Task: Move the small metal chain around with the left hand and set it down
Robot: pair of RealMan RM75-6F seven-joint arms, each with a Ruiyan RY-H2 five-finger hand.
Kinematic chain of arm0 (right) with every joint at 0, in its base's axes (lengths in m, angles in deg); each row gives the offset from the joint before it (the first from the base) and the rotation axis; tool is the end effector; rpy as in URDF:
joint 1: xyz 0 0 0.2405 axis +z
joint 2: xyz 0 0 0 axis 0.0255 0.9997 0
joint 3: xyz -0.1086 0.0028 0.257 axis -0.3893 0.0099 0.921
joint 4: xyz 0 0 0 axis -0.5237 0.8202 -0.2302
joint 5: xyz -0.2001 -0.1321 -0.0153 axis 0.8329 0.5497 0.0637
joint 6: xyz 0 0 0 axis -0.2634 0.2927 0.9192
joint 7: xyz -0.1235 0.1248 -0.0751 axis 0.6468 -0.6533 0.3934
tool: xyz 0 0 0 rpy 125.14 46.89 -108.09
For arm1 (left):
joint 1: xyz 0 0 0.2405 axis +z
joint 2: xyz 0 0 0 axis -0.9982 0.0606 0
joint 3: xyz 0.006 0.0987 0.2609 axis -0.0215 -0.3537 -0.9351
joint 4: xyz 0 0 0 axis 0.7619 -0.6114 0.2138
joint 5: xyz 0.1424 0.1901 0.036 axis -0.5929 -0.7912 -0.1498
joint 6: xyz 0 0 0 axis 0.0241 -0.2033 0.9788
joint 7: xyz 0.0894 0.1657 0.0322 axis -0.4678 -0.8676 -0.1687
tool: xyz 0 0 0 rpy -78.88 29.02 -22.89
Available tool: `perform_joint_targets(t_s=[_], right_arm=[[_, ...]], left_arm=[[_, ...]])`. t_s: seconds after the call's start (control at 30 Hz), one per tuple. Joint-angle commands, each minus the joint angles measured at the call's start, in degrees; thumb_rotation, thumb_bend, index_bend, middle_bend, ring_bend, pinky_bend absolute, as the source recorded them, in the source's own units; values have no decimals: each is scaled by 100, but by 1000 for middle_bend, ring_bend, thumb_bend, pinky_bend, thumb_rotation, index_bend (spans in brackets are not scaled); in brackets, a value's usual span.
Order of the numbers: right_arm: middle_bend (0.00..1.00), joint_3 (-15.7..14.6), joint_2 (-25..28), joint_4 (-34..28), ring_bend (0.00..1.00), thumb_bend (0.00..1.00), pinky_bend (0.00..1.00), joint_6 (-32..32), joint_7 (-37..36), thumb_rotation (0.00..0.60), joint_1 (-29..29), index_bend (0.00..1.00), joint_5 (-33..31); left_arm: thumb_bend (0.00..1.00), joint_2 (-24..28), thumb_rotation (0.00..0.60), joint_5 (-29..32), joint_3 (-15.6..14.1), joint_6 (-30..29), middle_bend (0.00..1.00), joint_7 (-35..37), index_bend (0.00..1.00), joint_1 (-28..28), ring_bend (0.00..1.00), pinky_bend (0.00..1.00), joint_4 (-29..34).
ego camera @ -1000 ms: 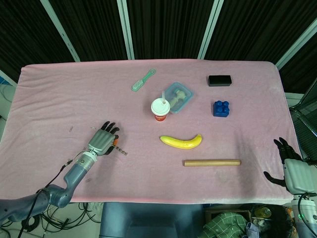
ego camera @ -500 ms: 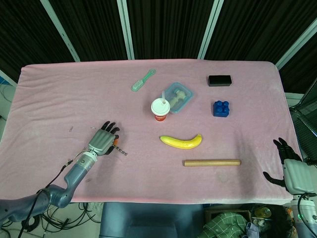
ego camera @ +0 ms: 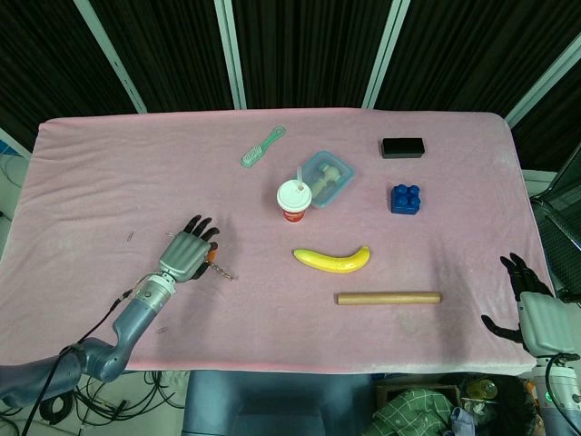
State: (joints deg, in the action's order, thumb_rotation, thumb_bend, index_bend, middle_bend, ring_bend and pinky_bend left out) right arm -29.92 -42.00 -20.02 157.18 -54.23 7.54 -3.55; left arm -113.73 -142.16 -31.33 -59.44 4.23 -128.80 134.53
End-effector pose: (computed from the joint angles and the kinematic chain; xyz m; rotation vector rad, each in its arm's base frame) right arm -0.3542 -0.2511 0.1333 1.2667 -1.0546 0.8816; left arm -0.1984 0.4151 -0.0904 -2.0043 -0.7383 -0.7508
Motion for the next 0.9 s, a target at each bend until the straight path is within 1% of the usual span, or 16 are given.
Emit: perform_joint_targets(t_s=[0.03,0.27,0.57,0.67,0.8,0.9], right_arm=[[0,2,-1,-2,98,113,212,2,-1,600,-1,0,-3],[0,5,2,-13,98,114,212,10,-2,600,-6,0,-9],[0,5,1,-24,99,114,212,6,-2,600,-7,0,-15],[0,7,4,-32,98,114,212,14,-3,600,-12,0,-18],[0,14,6,-39,98,114,212,17,-13,600,-17,0,-34],[0,15,4,-37,99,114,212,10,-10,600,-14,0,-41]], left_arm=[[399,197,600,27,16,-29,187,-229,585,-19,0,0,240],[399,690,600,167,48,-53,188,-915,585,-91,0,0,812],[400,1296,600,244,-40,-292,190,-2205,581,-168,0,0,1353],[400,1412,600,73,-144,-465,192,-2623,579,-169,0,0,1376],[400,1573,600,-342,-395,-673,193,-3270,578,-168,0,0,1267],[403,1692,600,-459,-510,-766,193,-3524,578,-114,0,0,1283]])
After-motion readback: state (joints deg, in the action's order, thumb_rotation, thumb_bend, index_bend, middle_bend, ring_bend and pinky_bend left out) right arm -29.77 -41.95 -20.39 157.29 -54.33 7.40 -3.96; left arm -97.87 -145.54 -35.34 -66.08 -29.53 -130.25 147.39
